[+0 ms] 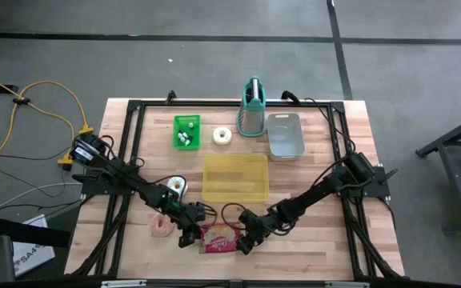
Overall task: Pick & Place Food Item
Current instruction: Put the red popcorn bag into the yellow bin
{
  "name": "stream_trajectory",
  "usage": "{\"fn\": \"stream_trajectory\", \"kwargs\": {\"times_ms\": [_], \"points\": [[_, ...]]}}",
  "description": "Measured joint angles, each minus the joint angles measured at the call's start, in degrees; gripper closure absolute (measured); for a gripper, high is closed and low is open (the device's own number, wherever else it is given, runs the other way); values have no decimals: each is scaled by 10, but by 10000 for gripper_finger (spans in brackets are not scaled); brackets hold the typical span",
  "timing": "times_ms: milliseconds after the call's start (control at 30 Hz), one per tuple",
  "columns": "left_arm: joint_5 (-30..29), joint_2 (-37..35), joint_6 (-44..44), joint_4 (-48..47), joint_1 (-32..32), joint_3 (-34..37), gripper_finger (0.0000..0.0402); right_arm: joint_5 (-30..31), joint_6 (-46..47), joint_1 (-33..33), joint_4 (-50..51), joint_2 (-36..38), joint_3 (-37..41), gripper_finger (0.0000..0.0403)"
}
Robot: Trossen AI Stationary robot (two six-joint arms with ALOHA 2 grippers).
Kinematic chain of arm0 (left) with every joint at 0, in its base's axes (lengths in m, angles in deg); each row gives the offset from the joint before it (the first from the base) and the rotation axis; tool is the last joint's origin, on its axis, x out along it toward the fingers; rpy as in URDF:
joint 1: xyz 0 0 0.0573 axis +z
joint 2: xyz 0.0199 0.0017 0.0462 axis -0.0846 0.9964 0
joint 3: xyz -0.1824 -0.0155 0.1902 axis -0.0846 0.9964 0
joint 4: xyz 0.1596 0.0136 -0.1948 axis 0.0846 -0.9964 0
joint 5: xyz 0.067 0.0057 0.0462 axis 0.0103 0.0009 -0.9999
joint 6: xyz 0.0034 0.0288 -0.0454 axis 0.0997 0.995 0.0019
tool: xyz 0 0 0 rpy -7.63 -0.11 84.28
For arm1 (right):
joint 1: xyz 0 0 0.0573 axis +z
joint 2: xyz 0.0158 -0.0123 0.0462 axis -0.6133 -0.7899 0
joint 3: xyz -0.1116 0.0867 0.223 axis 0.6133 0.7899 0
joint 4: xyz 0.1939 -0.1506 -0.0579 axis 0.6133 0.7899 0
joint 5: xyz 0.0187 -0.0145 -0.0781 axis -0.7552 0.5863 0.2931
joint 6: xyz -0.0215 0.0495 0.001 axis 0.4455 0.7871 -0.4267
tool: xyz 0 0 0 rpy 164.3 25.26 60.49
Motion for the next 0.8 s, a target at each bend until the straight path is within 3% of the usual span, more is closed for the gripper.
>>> {"fn": "stream_trajectory", "kwargs": {"times_ms": [233,800], "points": [[-1,1,6,2,0,1,321,-12,9,1,14,0,0,188],[1,14,21,28,7,2,321,-12,-4,-10,-82,-50,-2,188]]}}
